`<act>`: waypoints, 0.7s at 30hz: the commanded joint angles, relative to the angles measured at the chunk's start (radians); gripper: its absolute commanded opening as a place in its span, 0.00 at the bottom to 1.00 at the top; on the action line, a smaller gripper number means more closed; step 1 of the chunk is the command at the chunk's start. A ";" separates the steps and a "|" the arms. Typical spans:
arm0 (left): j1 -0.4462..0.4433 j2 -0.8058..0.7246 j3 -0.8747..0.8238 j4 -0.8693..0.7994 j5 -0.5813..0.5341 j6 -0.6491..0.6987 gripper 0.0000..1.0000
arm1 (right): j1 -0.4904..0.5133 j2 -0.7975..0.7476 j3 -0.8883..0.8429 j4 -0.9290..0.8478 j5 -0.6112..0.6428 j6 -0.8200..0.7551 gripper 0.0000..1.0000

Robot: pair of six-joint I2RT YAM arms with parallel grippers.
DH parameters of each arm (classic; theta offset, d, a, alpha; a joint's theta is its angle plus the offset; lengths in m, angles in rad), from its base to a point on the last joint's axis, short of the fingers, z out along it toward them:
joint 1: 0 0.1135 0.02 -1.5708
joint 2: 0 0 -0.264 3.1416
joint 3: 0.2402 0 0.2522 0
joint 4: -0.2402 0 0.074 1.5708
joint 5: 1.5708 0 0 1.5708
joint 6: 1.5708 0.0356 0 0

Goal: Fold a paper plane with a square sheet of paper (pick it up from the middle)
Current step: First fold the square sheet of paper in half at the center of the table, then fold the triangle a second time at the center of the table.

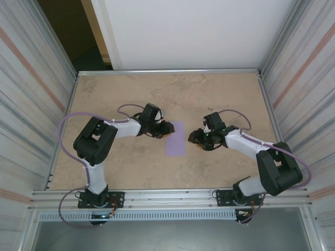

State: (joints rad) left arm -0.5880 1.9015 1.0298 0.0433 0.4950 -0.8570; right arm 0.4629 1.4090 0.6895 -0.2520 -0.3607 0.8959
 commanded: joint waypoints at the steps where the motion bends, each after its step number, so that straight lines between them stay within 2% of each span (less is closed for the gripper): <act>1: 0.008 0.021 -0.005 -0.074 -0.046 -0.053 0.34 | 0.031 -0.024 -0.018 0.058 -0.015 0.085 0.49; 11: 0.009 0.058 0.014 -0.169 -0.052 -0.122 0.34 | 0.130 0.037 -0.024 0.062 -0.018 0.164 0.45; 21: 0.019 0.080 0.029 -0.219 -0.014 -0.138 0.33 | 0.147 0.104 -0.004 0.048 0.004 0.147 0.44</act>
State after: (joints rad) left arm -0.5766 1.9320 1.0775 -0.0544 0.4900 -0.9733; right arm 0.6022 1.4902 0.6754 -0.1902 -0.3660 1.0393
